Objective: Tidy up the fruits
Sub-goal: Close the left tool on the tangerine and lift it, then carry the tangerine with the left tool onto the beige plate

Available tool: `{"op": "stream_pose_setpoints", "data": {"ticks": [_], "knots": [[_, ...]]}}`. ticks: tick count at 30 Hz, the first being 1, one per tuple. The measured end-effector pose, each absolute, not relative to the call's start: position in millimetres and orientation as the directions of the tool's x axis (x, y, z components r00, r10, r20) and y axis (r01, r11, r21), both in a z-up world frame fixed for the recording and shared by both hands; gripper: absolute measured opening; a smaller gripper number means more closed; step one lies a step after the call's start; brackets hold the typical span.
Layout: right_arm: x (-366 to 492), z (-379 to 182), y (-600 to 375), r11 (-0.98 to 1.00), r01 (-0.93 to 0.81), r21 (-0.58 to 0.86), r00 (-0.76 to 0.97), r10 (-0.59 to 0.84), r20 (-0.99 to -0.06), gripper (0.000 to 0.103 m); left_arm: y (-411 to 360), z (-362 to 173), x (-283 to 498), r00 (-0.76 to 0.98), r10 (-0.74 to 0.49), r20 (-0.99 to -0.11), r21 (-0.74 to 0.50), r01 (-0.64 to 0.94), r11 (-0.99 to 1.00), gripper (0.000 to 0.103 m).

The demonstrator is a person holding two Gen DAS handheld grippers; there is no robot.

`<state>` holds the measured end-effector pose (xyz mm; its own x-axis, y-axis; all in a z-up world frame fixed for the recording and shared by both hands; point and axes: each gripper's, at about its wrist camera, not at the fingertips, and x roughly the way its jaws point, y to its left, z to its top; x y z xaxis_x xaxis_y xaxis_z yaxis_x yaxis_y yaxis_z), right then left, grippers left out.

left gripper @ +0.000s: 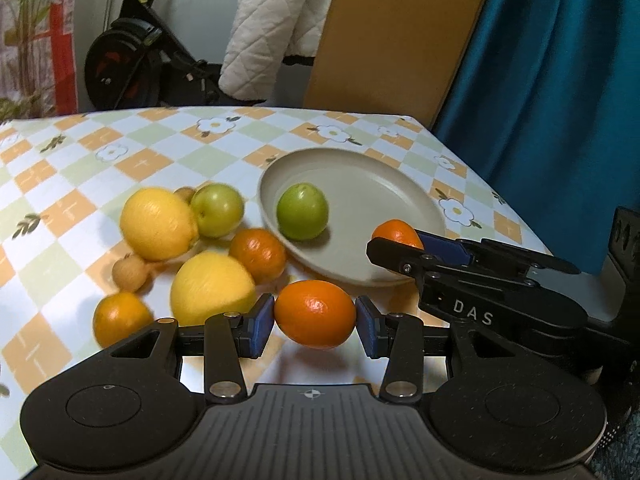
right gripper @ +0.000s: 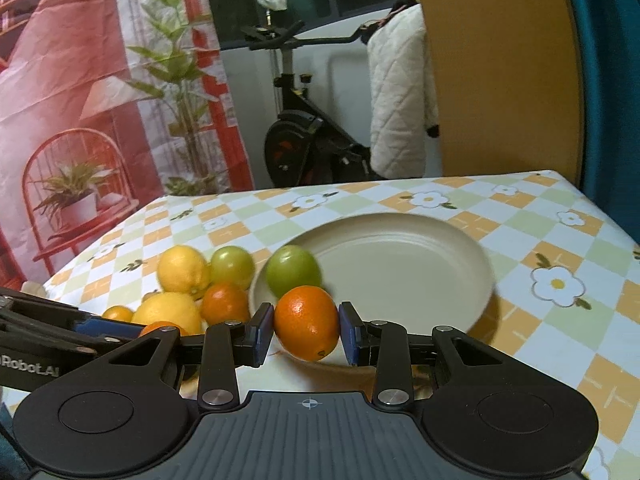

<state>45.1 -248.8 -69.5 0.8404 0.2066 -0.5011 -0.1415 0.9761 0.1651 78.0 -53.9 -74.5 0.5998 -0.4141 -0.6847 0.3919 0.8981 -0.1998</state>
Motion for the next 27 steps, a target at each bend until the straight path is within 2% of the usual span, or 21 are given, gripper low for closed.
{"op": "stream_pose_setpoints", "data": {"ticks": [12,27], "knots": [[68.4,-75.3,-280.9,0.988,-0.097,0.124,0.848,0.147,-0.509,0.032,-93.9,-71.3,120.6,0.611,-0.409,-0.678,-0.162,0.418,0.894,0.046],[94.4,-89.9,-298.4,0.993,-0.071,0.097,0.834,0.113,-0.540,0.032,-114.4,-85.1,150.0,0.585,-0.374,-0.720,-0.124,0.421,0.898,0.046]]}}
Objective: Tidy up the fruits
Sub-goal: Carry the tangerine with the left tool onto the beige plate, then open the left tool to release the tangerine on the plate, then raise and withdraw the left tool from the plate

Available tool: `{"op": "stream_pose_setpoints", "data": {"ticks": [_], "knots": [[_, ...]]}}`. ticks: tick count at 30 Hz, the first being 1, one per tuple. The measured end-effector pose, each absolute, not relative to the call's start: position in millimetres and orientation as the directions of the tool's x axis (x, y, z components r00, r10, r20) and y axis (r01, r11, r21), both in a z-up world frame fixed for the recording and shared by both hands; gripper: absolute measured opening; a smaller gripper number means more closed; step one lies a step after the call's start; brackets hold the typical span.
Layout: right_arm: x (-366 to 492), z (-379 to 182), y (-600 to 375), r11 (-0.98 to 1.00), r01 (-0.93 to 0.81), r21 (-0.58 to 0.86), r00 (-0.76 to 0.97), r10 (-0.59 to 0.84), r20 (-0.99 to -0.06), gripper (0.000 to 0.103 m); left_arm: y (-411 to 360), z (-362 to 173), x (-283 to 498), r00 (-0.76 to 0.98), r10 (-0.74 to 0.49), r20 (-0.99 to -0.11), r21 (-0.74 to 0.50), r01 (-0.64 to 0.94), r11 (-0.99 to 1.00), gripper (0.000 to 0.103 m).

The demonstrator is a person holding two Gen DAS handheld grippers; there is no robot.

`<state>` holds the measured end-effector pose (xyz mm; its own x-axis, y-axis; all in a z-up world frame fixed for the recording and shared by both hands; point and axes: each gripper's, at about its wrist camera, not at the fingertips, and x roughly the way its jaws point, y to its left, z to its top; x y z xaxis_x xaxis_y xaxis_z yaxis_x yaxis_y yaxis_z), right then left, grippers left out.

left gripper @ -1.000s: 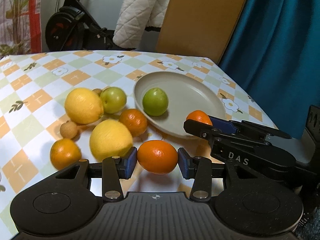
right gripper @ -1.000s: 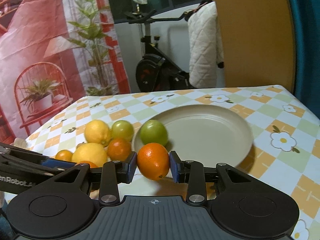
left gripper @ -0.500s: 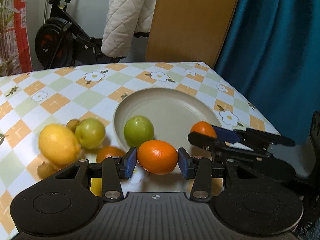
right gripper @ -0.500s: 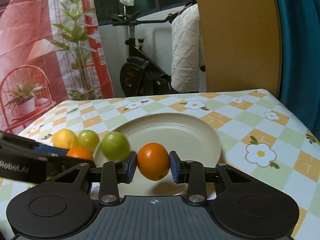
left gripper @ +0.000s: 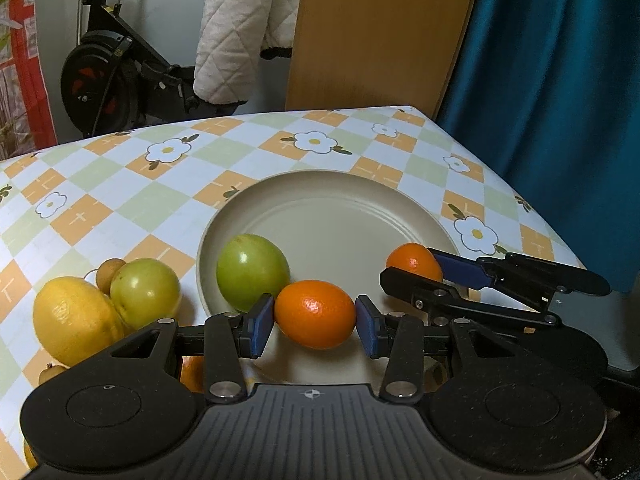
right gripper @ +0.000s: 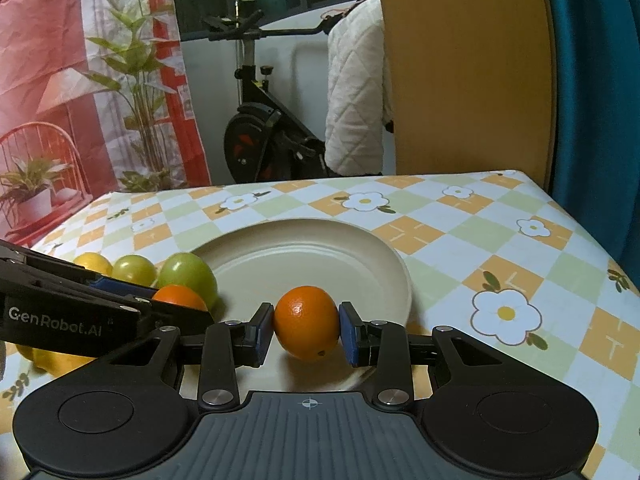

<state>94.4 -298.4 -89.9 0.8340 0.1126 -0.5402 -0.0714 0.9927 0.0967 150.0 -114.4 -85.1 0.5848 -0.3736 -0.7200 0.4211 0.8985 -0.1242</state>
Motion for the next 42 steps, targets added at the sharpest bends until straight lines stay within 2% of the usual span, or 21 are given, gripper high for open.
{"op": "stream_pose_setpoints", "data": {"ticks": [12,22,26,29,32,42], "knots": [[113.1,-93.1,-298.8,0.997,-0.075,0.023,0.828,0.075,-0.556,0.032,-111.0,-88.5,166.6,0.611,-0.311,-0.728,-0.079,0.377,0.923,0.046],[120.0,-95.3,-302.0,0.999,-0.047,0.024,0.826,0.053,-0.562,0.033,-108.2,-93.2,180.3,0.624,-0.274,-0.732,-0.074,0.328,0.942,0.047],[118.2,-95.3,-303.5,0.999,-0.043,0.026,0.832,0.050,-0.553,0.038,-106.5,-89.3,179.6,0.634,-0.279,-0.721,-0.079,0.325,0.943,0.048],[114.8,-94.3,-305.8,0.999,-0.037,0.036,0.842,0.051,-0.537,0.048,-106.4,-85.9,178.5,0.640,-0.284,-0.714,-0.079,0.330,0.941,0.056],[110.5,-93.1,-308.2,0.998,-0.036,0.048,0.854,0.056,-0.518,0.050,-106.9,-81.6,175.4,0.652,-0.288,-0.701,-0.074,0.334,0.939,0.063],[94.5,-88.2,-314.0,0.996,-0.018,0.087,0.884,0.056,-0.465,0.056,-95.0,-59.4,163.3,0.706,-0.283,-0.649,-0.078,0.309,0.948,0.064]]}}
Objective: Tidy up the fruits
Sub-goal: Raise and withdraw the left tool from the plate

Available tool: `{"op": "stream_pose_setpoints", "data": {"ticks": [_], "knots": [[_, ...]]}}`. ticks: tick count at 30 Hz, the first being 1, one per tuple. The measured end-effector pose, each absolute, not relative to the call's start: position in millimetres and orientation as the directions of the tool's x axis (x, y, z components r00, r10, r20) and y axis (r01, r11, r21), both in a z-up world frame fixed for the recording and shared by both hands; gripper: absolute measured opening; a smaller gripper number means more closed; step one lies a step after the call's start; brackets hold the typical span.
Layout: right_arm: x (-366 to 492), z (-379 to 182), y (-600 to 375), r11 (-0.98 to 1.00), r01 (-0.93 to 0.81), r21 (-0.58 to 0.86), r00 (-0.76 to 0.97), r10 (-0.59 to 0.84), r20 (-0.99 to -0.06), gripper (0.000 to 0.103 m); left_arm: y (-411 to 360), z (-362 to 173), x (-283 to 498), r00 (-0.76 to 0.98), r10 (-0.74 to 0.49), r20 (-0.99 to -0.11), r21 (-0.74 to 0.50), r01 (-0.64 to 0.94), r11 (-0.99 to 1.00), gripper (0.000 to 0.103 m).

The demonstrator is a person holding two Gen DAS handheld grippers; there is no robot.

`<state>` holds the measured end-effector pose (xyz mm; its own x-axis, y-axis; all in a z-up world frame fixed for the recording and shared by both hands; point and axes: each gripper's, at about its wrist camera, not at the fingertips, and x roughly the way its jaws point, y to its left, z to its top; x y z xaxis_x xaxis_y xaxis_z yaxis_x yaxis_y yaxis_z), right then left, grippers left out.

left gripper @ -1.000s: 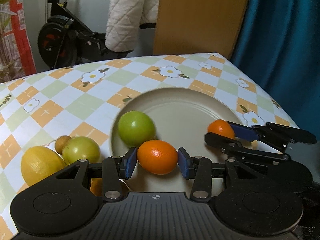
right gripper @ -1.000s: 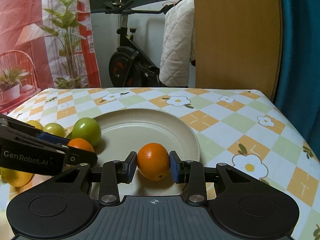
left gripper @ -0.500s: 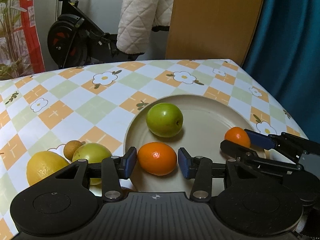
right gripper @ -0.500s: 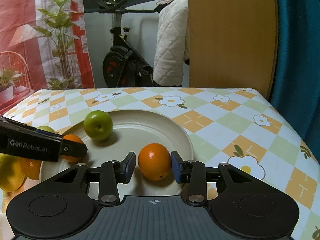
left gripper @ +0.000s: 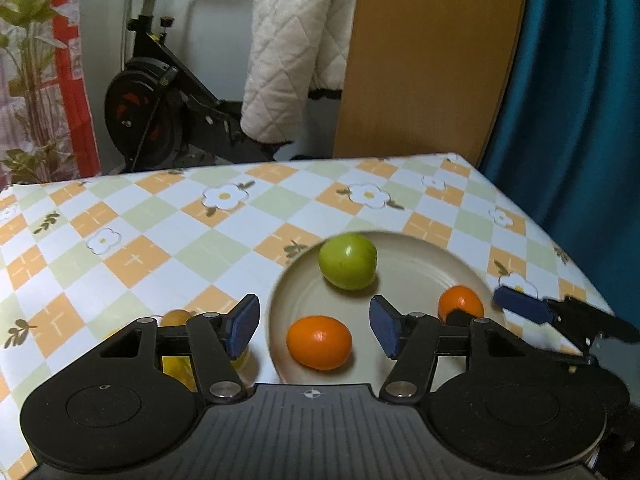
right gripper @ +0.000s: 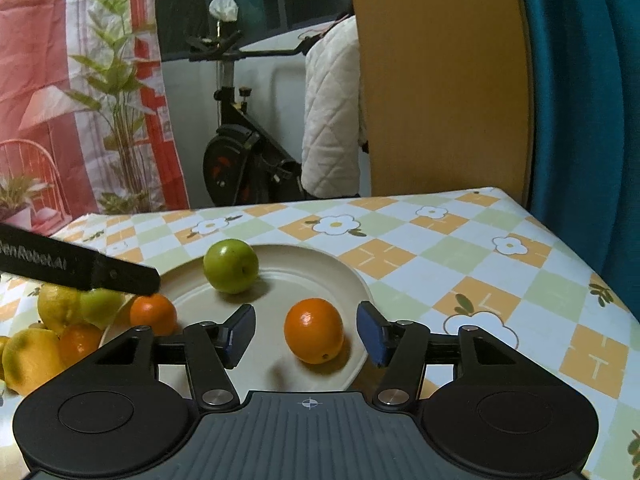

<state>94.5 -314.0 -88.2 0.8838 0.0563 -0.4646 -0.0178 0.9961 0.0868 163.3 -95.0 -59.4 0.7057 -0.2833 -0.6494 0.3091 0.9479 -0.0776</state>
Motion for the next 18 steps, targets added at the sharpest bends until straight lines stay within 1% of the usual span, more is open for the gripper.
{"op": "stream_pose_setpoints", "data": {"ticks": [1,2,7,9,12,14,18], "knots": [[92.0,-86.9,-313.6,0.996,-0.020,0.089,0.885,0.060,-0.462,0.061,-92.6,-56.3,161.5,0.712,-0.284,-0.642,-0.081,0.305,0.949,0.064],[89.5,-85.0,-313.6,0.995,-0.026,0.094,0.886,0.066,-0.458,0.064,-90.0,-52.9,159.7,0.719,-0.284,-0.634,-0.084,0.301,0.950,0.064],[77.2,-70.5,-320.0,0.991,0.004,0.132,0.900,0.054,-0.432,0.066,-75.9,-32.6,152.5,0.760,-0.276,-0.588,-0.099,0.272,0.957,0.064],[72.8,-61.6,-324.0,0.988,0.024,0.151,0.910,0.041,-0.413,0.068,-69.3,-23.0,147.9,0.778,-0.278,-0.564,-0.111,0.262,0.959,0.064],[66.5,-46.3,-326.6,0.986,0.021,0.168,0.923,0.046,-0.382,0.075,-59.7,-8.9,140.4,0.803,-0.278,-0.528,-0.128,0.248,0.960,0.064],[62.8,-34.2,-324.6,0.988,0.012,0.155,0.932,0.046,-0.360,0.082,-52.9,-0.5,136.1,0.818,-0.280,-0.503,-0.145,0.239,0.960,0.064],[58.6,-10.8,-318.9,0.991,-0.017,0.134,0.946,0.059,-0.318,0.090,-40.6,17.0,129.2,0.848,-0.266,-0.457,-0.165,0.213,0.963,0.064]]}}
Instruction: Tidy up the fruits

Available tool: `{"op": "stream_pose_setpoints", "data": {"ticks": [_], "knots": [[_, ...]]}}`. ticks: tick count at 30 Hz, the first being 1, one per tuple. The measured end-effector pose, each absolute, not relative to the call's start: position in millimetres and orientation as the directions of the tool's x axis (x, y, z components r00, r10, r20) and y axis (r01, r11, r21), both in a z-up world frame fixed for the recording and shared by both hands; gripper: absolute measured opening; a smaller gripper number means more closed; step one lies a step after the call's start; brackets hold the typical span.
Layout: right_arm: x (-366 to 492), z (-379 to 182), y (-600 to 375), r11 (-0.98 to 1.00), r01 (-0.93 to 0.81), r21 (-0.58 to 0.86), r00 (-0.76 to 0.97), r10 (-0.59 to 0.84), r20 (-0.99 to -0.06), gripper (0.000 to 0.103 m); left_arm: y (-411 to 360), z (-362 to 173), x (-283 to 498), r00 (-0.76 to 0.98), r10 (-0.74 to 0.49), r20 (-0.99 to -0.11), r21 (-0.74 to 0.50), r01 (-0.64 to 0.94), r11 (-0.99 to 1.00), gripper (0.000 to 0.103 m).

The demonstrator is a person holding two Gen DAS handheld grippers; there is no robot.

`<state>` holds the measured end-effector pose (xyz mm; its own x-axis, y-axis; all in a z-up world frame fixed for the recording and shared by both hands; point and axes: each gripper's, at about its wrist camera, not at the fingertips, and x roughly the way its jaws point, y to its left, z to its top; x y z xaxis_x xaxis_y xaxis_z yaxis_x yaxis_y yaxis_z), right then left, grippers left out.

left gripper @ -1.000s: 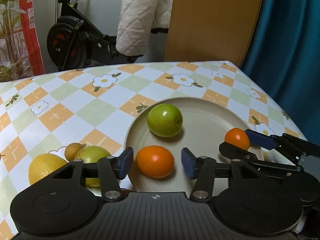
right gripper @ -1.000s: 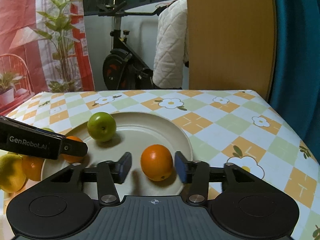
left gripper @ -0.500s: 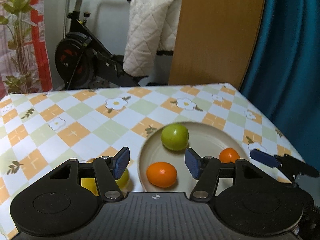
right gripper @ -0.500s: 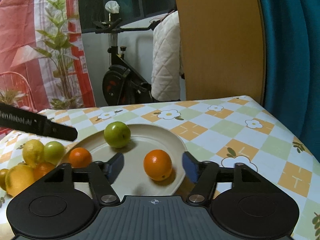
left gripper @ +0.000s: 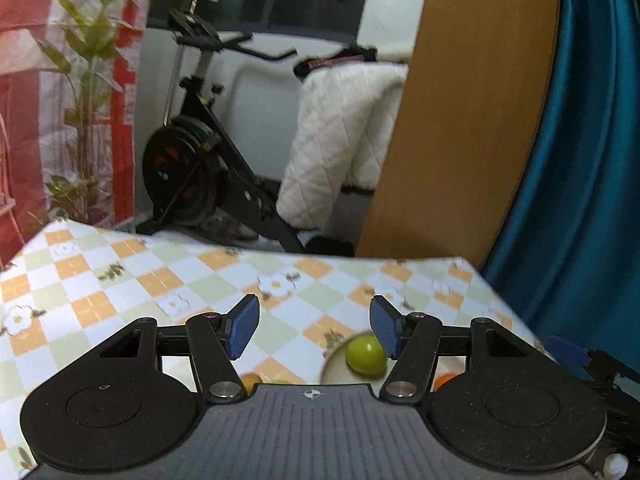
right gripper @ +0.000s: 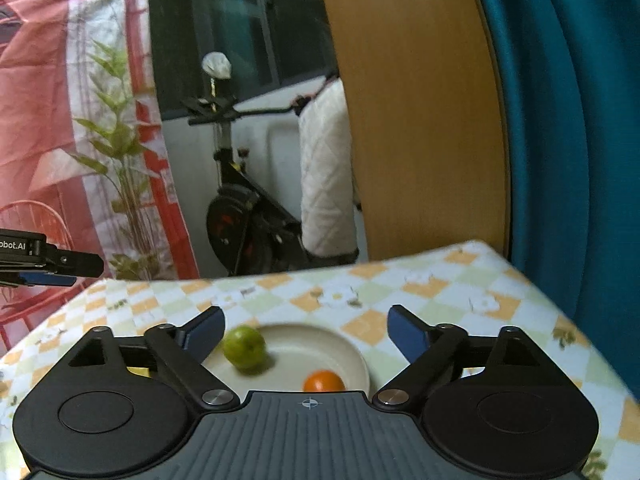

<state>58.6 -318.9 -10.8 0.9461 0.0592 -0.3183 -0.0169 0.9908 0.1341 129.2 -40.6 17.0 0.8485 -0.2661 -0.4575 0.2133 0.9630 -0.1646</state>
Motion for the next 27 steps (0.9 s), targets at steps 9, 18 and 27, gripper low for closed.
{"op": "stream_pose_setpoints", "data": {"ticks": [9,18,27], "knots": [[64.8,23.0,-290.5,0.988,-0.085,0.131,0.959,0.117,-0.257,0.103,-14.6,35.0,120.0,0.884,-0.194,-0.425,-0.097,0.169,0.981,0.064],[83.7,14.5,-247.5,0.974,-0.112,0.197,0.928,0.173,-0.329,0.103,12.1,26.1,107.3,0.882,-0.135,-0.452,-0.067,0.118,0.991,0.064],[81.5,-12.8,-195.6,0.976,-0.102,0.194,0.909,0.171,-0.380,0.103,33.3,-0.9,98.7,0.845,-0.143,-0.516,-0.137,0.083,0.987,0.064]]}}
